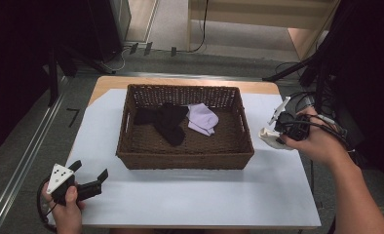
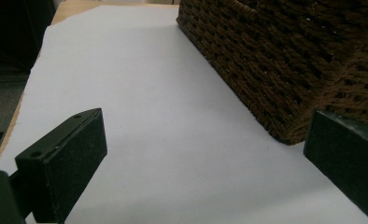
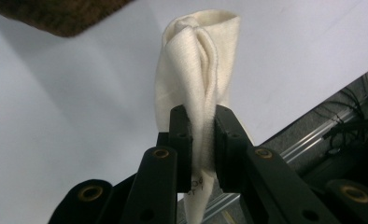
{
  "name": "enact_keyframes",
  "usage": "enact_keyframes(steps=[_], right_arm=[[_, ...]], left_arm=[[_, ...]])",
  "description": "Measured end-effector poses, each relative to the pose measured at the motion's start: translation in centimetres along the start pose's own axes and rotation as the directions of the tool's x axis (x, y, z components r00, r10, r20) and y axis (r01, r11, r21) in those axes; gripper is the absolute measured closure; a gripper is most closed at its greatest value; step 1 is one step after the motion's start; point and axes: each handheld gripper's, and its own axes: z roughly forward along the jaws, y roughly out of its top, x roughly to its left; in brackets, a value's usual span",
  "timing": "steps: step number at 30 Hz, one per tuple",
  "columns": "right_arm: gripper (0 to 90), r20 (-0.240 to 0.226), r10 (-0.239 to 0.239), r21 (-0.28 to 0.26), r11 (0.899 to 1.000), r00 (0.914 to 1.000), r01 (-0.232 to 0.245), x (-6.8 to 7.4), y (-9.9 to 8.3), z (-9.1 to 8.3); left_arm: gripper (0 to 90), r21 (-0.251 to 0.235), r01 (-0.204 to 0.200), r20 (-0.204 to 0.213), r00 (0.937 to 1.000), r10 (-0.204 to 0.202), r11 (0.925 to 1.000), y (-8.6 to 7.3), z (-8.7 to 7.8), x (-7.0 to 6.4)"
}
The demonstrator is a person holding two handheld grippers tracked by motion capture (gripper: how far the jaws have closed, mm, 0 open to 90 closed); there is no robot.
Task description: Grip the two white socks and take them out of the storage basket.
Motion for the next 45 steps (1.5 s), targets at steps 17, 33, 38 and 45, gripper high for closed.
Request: enact_keyframes(steps=[17,33,38,45], right_arm=[[62.6,-0.061,0.068,0.059,0.996,0.9958,-0.065,0.6,-2.5,6.6],[0.0,0.039,0.275,-0.231,0.938,0.9607,-0.259,3.3,-6.4,6.3],[0.0,0.034,0.422,-0.397,0.838,0.9057,-0.376,4.4,-8.9,6.7],[0.0,-0.029,0.563,-0.557,0.677,0.8258,-0.481,5.8,-11.1,6.7]], left_arm=[[0.3,-0.001,0.000,0.002,1.0000,0.000,1.0000,0.0,0.0,0.0],[0.3,-0.002,-0.002,0.002,1.0000,0.002,1.0000,0.0,0.0,0.0],[0.3,-0.003,-0.003,0.001,1.0000,0.003,1.0000,0.0,0.0,0.0],[0.3,-0.002,-0.002,0.001,1.0000,0.002,1.0000,0.0,0.0,0.0]])
